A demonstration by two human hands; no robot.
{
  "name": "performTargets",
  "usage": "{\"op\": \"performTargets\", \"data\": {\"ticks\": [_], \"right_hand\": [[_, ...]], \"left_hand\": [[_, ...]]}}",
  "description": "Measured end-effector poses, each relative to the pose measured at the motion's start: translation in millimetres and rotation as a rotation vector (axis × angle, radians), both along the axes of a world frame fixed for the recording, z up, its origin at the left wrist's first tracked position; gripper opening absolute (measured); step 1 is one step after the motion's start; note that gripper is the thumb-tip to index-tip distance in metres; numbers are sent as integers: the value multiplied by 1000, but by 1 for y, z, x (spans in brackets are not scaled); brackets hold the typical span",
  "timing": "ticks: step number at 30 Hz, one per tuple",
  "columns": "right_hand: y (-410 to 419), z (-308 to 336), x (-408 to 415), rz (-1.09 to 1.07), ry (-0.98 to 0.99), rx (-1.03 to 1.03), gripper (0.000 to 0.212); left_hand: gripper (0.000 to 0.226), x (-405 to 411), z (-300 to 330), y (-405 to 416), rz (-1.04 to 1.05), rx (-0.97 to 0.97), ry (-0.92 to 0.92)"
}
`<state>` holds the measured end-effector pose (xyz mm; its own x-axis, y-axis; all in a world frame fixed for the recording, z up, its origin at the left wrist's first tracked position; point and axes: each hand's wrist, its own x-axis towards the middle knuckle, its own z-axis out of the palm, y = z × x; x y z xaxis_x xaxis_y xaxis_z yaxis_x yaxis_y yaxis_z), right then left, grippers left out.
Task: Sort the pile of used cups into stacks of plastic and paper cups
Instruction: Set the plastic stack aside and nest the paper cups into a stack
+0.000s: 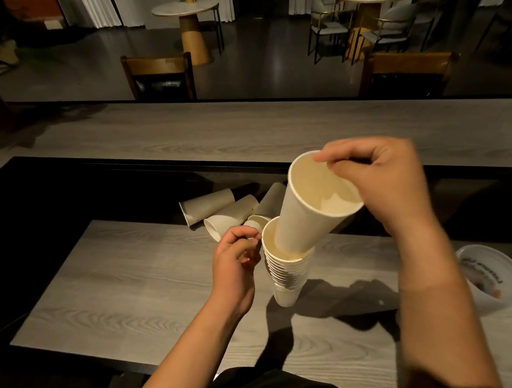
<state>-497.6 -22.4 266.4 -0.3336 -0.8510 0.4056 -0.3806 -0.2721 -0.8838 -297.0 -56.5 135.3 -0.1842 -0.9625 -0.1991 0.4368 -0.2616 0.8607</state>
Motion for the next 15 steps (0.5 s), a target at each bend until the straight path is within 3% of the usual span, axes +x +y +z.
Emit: {"op": "performTargets", "data": {"ticks": [4,9,15], "right_hand": [[-14,-23,9,120,144,166,41],[-32,-69,22,159,277,316,26],[-38,-96,21,220,157,396,21]], "left_hand": [[20,0,-9,-6,39,85,26],[21,6,-23,-17,104,175,12],[25,12,-52,-33,192,493,-68]]}}
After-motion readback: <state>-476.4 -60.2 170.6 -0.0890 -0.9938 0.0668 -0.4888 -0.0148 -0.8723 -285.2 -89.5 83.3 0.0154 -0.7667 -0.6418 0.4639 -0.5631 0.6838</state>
